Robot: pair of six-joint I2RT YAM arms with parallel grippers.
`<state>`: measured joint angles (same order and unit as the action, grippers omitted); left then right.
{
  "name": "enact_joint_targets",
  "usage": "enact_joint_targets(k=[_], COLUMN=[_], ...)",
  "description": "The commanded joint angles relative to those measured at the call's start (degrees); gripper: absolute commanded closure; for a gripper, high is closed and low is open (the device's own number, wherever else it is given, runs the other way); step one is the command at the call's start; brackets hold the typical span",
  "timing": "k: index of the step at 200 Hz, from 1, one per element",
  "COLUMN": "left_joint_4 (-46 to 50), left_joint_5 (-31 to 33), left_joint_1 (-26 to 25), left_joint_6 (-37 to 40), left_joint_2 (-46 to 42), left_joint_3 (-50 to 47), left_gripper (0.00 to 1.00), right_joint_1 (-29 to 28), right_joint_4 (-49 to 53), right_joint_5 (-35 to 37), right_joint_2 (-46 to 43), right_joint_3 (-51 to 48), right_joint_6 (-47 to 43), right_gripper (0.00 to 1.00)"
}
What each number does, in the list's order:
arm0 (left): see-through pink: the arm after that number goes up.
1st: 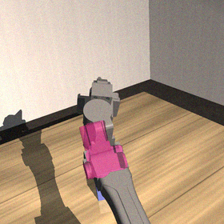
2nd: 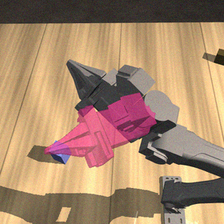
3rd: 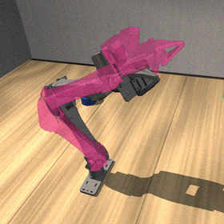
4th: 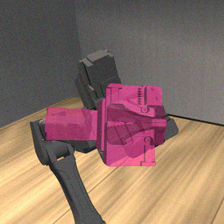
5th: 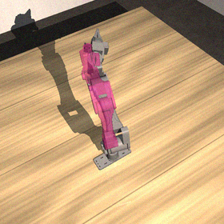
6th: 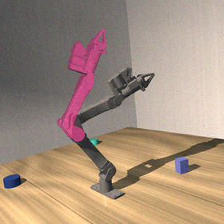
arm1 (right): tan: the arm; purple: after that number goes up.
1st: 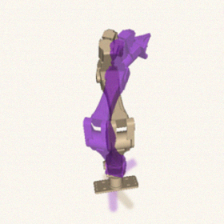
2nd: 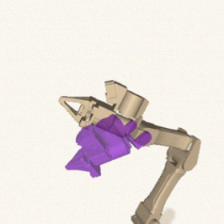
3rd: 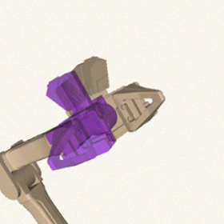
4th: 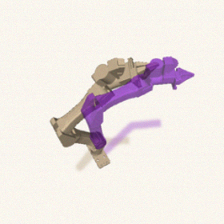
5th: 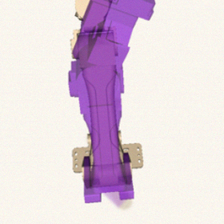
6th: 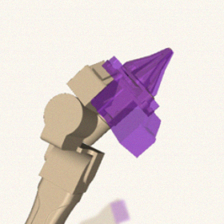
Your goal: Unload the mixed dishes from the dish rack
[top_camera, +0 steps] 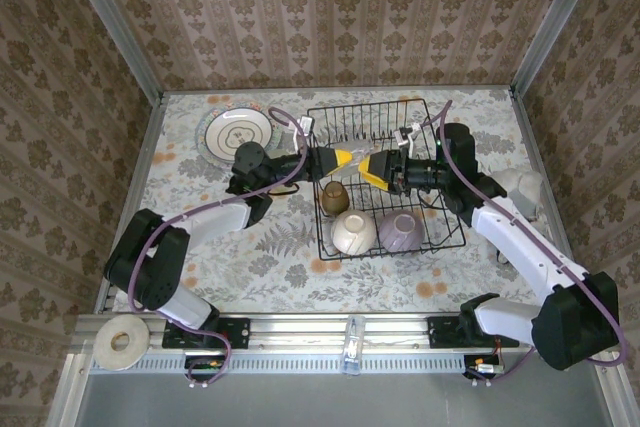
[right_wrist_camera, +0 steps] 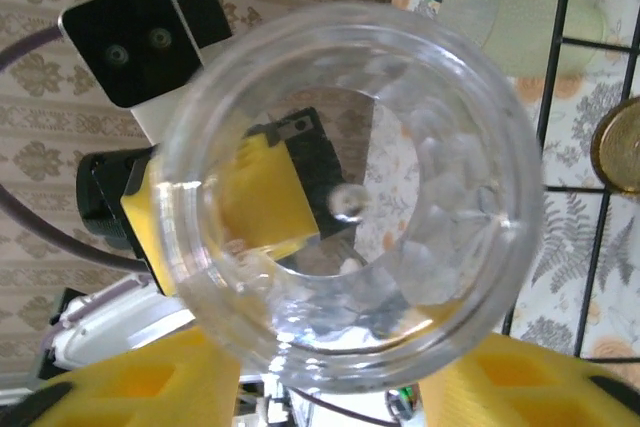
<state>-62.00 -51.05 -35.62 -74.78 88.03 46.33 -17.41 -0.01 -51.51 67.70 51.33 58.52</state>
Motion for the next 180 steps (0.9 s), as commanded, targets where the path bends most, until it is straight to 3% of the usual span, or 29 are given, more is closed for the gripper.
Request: enact_joint_targets(k=[1, 22, 114, 180], left_joint_4=[1.46, 7.54, 39.13, 72.1], left_joint_5=[0.22, 0.73, 5.78, 18.04], left_joint_1=[-0.38, -0.3, 1.96, 4.56], left_joint_6=[3.66, 7.79, 26.2, 42.93], left_joint_2=[-2.2, -3.9, -14.33, -29.26], left_joint_3=[1.39, 1.66, 6.34, 12.08], left_gripper=[1.0, 1.0, 1.0, 1.0], right_joint_1=[-0.25, -0.25, -0.23, -0.2], right_joint_4=[-2.26, 0.53, 4.43, 5.55], right_joint_5=[-1.1, 0.69, 5.1, 5.8], right_joint_2=[-2.16, -3.32, -10.39, -10.32], right_joint_3=[-0.51, 0.16, -0.09, -0.77], right_joint_6=[-0.14, -2.69, -7.38, -8.09], right_gripper=[0.25, 0.0, 0.0, 0.0])
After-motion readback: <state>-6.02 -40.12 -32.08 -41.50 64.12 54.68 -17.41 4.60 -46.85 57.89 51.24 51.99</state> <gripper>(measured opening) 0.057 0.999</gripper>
